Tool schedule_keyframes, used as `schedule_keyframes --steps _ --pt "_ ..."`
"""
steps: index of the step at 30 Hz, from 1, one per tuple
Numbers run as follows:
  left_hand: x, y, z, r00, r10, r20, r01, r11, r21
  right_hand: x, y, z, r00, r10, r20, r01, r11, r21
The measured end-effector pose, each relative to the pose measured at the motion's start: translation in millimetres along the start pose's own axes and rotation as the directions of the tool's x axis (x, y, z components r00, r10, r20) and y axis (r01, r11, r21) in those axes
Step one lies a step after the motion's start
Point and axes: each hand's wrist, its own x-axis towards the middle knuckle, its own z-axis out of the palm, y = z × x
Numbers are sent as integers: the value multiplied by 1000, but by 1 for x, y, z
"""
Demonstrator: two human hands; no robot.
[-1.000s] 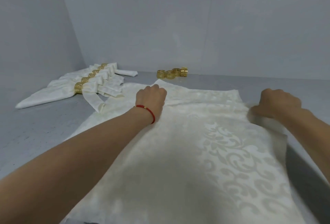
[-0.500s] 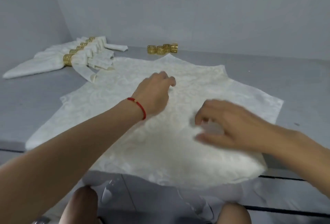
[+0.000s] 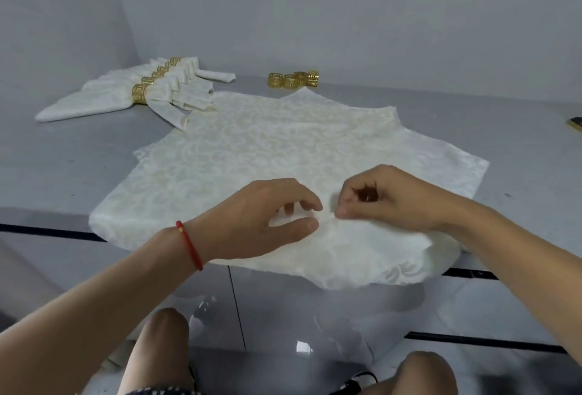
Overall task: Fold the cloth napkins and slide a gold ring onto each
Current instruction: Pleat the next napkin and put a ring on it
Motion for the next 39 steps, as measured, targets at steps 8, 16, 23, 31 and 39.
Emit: schedule_keyframes --steps 8,16,23,31,39 --pt "11 -15 -42 984 -34 175 4 985 171 31 7 -20 973 213 -85 -200 969 144" --pt "62 -40 -41 936 -285 -205 292 956 3 44 22 -17 945 144 -295 -109 985 130" --pt "69 -46 -39 828 -536 -165 515 843 -155 19 36 -33 985 159 -63 -165 981 -103" --pt "52 -36 -63 738 -667 103 672 740 -24 10 13 -25 998 39 -50 -36 997 75" --pt "85 -60 -77 684 -710 167 711 700 64 49 37 -33 948 270 -167 -224 941 253"
